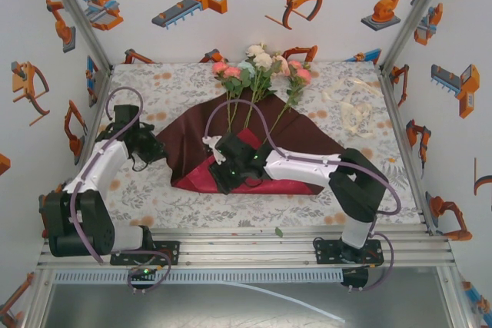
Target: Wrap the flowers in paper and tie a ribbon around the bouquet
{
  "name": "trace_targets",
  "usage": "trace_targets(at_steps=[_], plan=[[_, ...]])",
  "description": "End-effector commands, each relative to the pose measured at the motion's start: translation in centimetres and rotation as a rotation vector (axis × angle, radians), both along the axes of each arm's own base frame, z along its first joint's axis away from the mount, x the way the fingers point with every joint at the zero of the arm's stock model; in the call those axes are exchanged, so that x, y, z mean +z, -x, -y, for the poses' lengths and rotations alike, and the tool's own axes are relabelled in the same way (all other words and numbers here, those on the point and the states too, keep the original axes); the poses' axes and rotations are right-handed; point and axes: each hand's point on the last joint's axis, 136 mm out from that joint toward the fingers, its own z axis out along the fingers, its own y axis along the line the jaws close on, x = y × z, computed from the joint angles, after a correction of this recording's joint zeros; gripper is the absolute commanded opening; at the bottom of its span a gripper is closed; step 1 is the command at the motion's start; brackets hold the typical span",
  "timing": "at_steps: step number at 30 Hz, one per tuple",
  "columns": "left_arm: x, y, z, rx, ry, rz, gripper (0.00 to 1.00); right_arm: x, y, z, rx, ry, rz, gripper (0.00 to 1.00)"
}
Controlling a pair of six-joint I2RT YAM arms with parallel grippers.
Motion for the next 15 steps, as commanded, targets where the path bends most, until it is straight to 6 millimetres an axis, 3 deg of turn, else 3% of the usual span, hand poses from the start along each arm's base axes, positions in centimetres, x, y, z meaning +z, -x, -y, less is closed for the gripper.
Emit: trace_targets(at_steps=[1,6,15], plan=[[0.7,1.6,-1.0,0.025,-0.014,-0.013,0.0,-1.5,-1.5,-0.6,-0.005,0.054,0.032,0.47],[3.2,2.4,-1.0,0.042,0.105,0.052,0.0,-3.6,-1.8,-0.3,-0.009,0.115,0.019,0.45],[8.1,0.5,4.7,0.007,0.577,0.189,0.0,-5.2,-0.6,-0.3,0.027,0.122,-0.035,0.43]])
